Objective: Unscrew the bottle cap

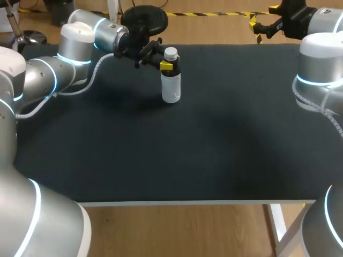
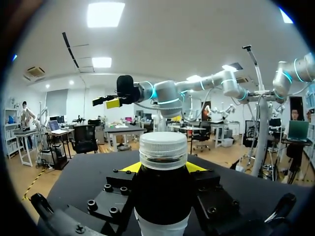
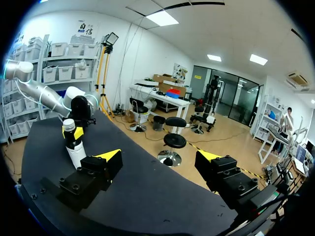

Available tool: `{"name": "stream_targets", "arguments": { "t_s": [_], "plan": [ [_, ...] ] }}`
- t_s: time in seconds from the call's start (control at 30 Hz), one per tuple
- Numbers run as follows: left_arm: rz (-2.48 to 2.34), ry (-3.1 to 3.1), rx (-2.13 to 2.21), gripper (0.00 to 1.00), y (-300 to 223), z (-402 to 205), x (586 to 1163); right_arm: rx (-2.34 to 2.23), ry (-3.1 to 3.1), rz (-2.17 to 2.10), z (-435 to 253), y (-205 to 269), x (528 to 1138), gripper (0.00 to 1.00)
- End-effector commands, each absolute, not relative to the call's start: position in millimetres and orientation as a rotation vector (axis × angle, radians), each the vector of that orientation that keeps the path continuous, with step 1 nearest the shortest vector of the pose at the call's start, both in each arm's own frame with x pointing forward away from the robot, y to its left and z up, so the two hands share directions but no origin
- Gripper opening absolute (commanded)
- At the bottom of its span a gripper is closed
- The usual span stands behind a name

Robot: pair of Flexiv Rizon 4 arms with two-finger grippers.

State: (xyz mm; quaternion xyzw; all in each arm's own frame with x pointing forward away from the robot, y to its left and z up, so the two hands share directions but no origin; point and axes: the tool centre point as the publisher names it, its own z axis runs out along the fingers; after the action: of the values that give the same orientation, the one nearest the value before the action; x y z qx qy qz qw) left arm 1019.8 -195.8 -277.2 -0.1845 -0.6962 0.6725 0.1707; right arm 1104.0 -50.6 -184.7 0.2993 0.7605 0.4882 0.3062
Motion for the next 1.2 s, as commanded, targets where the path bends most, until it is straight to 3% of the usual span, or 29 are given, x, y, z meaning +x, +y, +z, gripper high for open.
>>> {"name": "stream_targets", "arguments": {
  "t_s": [0.03,1.2],
  "plan": [
    [1.854,-1.898,-0.604,0.0,-194.5,-281.4,1028.2,0.792,2.013,1.292,-184.7,-50.6,1104.1,1.0],
    [1.841,-1.913,-0.589,0.0,-193.3,-282.4,1028.0,0.792,2.013,1.292,-184.7,-50.6,1104.1,1.0]
  ]
}}
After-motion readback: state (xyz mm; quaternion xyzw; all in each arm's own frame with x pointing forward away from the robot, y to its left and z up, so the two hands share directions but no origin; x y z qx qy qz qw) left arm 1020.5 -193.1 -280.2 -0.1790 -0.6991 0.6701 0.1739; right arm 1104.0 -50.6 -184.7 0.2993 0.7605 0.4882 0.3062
